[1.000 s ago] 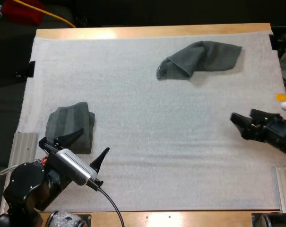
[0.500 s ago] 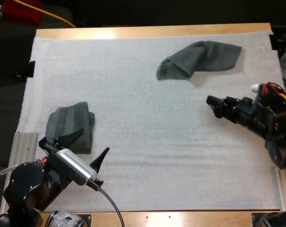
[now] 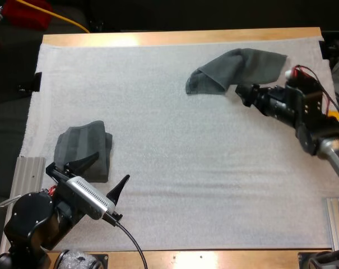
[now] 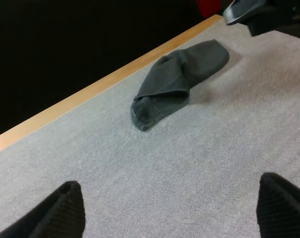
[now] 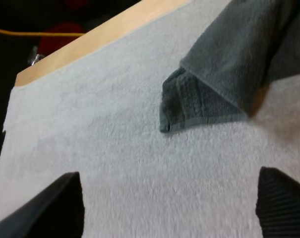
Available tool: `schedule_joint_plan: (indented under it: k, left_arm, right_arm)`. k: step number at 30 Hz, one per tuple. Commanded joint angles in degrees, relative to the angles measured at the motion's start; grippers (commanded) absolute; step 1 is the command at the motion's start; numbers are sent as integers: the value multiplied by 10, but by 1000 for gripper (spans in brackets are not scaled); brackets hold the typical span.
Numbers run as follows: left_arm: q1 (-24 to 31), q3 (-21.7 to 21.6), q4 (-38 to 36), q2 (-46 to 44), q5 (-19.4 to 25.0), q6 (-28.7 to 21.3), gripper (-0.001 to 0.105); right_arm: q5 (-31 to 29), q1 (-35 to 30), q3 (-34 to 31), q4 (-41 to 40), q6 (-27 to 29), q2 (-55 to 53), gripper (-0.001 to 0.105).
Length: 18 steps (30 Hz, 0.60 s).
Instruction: Pick towel from pile, fold and stack
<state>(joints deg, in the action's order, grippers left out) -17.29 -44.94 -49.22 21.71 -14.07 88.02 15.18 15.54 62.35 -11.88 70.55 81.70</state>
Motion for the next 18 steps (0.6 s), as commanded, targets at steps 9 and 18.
schedule_joint_plan:
  k: [9, 18]
  left_arm:
    - [-2, -4, 7, 1, 6, -1, 69]
    - [-2, -4, 7, 1, 6, -1, 69]
  right_arm:
    - [1, 1, 28, 76, -76, 92, 70]
    - [7, 1, 60, 104, -91, 176, 70]
